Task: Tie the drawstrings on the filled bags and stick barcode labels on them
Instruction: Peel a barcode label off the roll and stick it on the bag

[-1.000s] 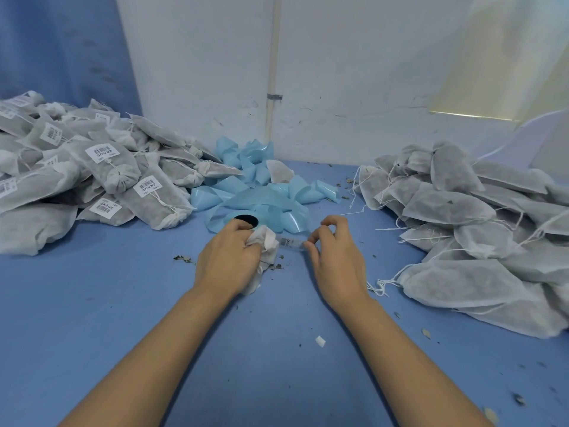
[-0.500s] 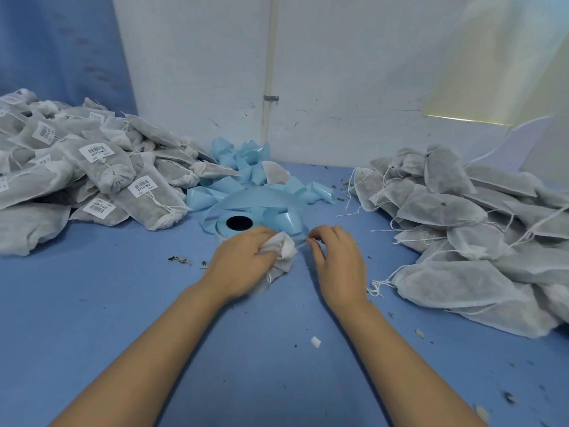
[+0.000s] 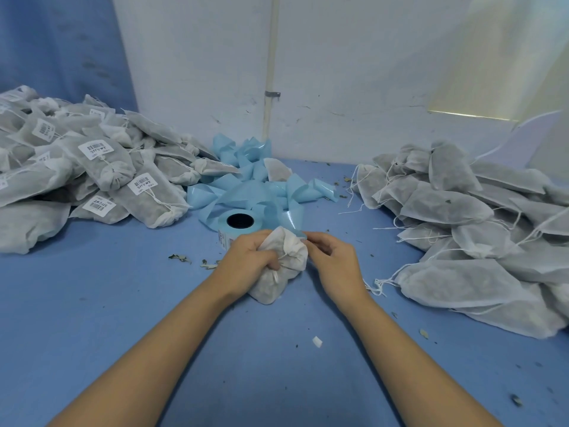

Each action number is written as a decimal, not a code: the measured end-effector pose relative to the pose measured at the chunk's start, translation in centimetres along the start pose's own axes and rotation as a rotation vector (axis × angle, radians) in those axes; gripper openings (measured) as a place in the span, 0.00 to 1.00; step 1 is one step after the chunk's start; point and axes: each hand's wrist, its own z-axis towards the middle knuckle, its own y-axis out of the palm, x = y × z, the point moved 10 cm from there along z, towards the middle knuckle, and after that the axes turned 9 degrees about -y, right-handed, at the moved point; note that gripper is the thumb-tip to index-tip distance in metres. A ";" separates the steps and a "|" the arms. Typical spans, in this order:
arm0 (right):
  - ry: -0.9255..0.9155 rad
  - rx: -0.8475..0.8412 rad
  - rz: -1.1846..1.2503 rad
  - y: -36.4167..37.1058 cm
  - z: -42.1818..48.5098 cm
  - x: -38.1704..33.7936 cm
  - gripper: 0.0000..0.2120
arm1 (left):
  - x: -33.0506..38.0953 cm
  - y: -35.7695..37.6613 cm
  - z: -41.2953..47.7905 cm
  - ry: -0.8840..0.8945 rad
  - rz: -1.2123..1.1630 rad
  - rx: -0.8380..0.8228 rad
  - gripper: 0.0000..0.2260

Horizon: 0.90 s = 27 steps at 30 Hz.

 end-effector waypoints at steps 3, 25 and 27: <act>-0.001 0.036 0.015 -0.5 0.1 0.0 0.07 | 0.0 -0.1 0.1 0.010 0.010 0.011 0.12; 0.090 0.359 0.122 -4.0 -0.7 0.8 0.09 | -1.6 -1.6 0.8 -0.060 -0.054 0.149 0.08; 0.109 0.360 0.157 -3.9 -0.8 0.9 0.08 | -1.7 -1.8 0.9 -0.061 -0.047 0.168 0.06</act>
